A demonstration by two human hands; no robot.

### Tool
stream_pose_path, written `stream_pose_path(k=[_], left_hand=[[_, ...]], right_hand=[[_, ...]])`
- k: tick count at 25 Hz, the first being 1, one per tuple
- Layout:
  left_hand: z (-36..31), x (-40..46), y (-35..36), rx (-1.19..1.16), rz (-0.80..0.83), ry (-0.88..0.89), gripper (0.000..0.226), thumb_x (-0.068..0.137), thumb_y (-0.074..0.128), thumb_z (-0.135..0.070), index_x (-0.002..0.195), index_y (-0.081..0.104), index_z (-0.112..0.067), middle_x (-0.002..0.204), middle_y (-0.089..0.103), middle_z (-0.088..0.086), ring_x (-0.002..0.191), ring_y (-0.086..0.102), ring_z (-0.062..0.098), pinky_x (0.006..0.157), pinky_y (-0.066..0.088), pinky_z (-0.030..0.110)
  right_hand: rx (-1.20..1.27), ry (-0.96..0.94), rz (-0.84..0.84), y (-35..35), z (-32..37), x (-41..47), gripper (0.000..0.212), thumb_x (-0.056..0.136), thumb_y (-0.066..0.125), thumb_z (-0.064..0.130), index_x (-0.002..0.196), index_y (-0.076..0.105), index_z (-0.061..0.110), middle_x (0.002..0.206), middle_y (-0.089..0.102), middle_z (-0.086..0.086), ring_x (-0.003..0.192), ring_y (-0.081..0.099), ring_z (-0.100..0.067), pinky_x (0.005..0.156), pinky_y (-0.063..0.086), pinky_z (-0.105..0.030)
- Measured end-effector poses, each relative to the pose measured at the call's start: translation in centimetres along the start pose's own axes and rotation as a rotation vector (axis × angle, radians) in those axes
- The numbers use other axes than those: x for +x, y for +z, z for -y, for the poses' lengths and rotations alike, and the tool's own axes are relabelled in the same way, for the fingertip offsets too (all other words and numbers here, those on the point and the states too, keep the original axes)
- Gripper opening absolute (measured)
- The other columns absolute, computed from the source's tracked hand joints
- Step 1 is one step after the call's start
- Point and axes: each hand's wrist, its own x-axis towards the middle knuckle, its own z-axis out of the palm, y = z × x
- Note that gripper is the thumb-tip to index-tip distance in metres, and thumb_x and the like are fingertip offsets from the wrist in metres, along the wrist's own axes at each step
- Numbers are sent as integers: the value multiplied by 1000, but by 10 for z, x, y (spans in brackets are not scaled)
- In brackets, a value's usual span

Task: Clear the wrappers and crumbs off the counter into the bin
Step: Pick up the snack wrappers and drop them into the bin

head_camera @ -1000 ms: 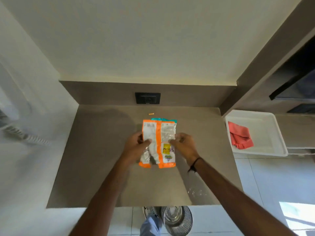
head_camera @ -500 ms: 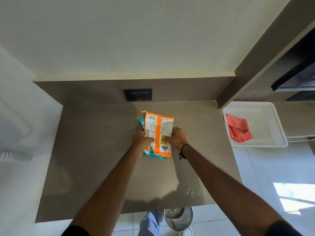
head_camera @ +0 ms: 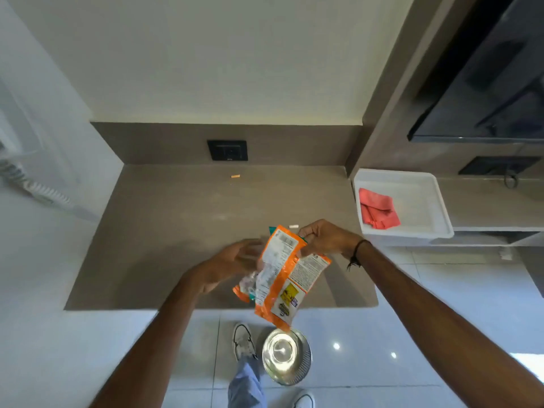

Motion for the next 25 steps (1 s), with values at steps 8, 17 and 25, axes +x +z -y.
stream_pose_path(k=[8,17,25], left_hand=[[108,34,76,1168,-392,-51,78,97,15,-59,163,7,-19,172,-2,14,159,0,41,127,5,60],[146,67,61,1235,-499,39,83,93,11,-65,162,3,-20,172,-5,13,158,-4,42,124,0,65],[136,64,63,1252,-526,43,83,94,15,-64,163,5,-19,172,-1,13,159,-2,41,124,2,64]], right_hand=[[-292,27,-184,104,-164,-61,20,76,80,17,95,79,21,98,78,5,79,69,-10,78,62,-34],[-161,440,-362,239,-316,32,29,87,58,13,111,73,14,112,74,-14,102,68,-37,84,57,-39],[21,552,-395,264,-329,42,34,82,72,30,113,74,15,112,75,-15,104,68,-37,85,56,-38]])
